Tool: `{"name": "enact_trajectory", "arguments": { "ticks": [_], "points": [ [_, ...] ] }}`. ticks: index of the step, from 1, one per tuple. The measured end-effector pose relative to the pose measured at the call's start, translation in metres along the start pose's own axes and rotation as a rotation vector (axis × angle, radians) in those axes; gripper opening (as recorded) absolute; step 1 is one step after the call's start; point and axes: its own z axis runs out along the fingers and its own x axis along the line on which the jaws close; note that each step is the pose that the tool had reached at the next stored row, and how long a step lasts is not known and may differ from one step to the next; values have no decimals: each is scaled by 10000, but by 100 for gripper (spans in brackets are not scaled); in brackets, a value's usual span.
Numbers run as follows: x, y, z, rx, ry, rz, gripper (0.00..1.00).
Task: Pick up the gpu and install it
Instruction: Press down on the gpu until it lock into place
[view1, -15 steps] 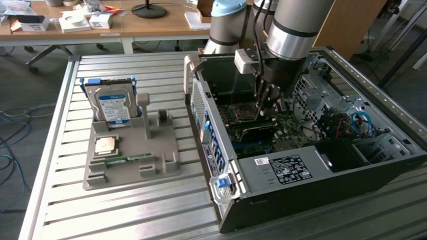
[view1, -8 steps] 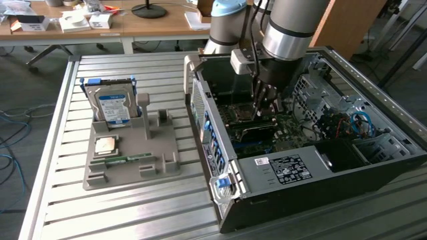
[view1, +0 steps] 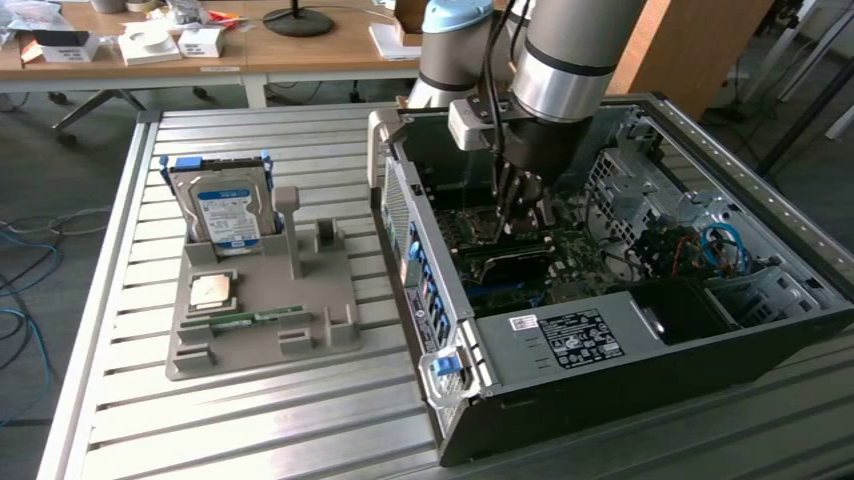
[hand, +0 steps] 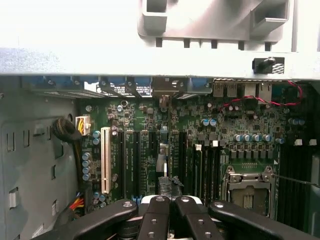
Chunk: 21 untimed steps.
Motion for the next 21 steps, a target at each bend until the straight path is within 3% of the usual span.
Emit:
{"name": "enact_trajectory", "arguments": {
  "ticks": [21],
  "points": [
    [3, 0, 74, -1, 1, 0, 11]
  ]
}}
